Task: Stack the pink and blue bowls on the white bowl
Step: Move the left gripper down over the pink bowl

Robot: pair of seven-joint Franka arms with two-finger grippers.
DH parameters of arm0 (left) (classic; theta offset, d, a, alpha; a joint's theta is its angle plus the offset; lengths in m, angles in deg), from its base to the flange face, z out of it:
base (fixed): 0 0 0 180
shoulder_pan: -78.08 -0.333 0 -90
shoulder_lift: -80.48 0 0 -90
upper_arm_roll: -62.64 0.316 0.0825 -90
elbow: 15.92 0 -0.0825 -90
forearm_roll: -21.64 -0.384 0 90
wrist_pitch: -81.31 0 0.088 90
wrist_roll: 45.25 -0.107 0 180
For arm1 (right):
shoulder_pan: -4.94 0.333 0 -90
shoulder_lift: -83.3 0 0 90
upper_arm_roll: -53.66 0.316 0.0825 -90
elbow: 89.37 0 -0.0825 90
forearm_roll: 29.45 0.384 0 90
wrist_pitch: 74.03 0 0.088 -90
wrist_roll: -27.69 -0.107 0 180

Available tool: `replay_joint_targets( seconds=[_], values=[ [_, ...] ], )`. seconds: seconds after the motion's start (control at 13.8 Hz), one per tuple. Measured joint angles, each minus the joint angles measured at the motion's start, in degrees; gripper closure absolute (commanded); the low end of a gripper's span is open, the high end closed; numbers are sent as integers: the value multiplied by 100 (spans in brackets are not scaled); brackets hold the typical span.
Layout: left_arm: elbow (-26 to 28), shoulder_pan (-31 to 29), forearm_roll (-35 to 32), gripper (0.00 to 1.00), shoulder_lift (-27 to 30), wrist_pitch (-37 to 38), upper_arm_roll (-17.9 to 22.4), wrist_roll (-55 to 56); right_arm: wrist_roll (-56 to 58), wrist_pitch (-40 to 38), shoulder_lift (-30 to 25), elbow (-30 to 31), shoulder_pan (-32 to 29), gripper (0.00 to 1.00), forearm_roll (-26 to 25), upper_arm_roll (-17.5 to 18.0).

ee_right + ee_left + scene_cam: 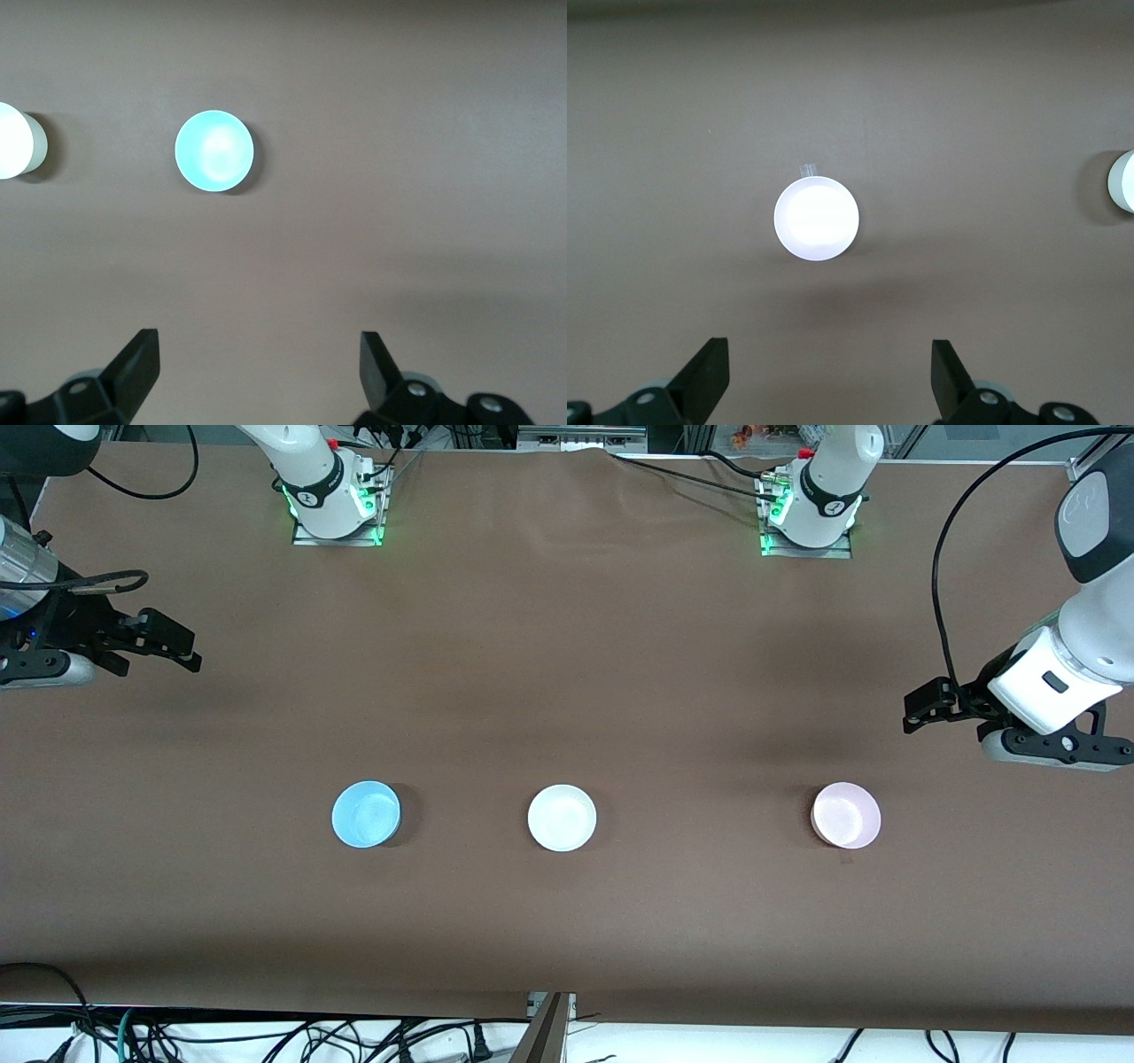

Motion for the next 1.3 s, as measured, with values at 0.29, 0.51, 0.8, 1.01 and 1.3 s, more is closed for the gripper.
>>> replay_joint_targets(
  seconds=[0.29,0.51,0.8,1.01,1.3],
  values=[
    [-1,0,0,0,0,-1,0,1,1,16,0,-3,0,0,0,0],
    [-1,3,0,0,-8,-1,-9,60,1,72,-1,-36,0,0,-1,0],
    [-1,27,0,0,-16,-1,-33,150,2,72,-2,-46,0,0,-1,-1],
    [-1,60,-10,0,-25,-1,-63,252,2,71,-3,-46,-1,0,-1,-2],
    [1,175,-498,0,-181,-262,-105,521,-1,70,-5,-46,-8,0,-1,-9]
  ],
)
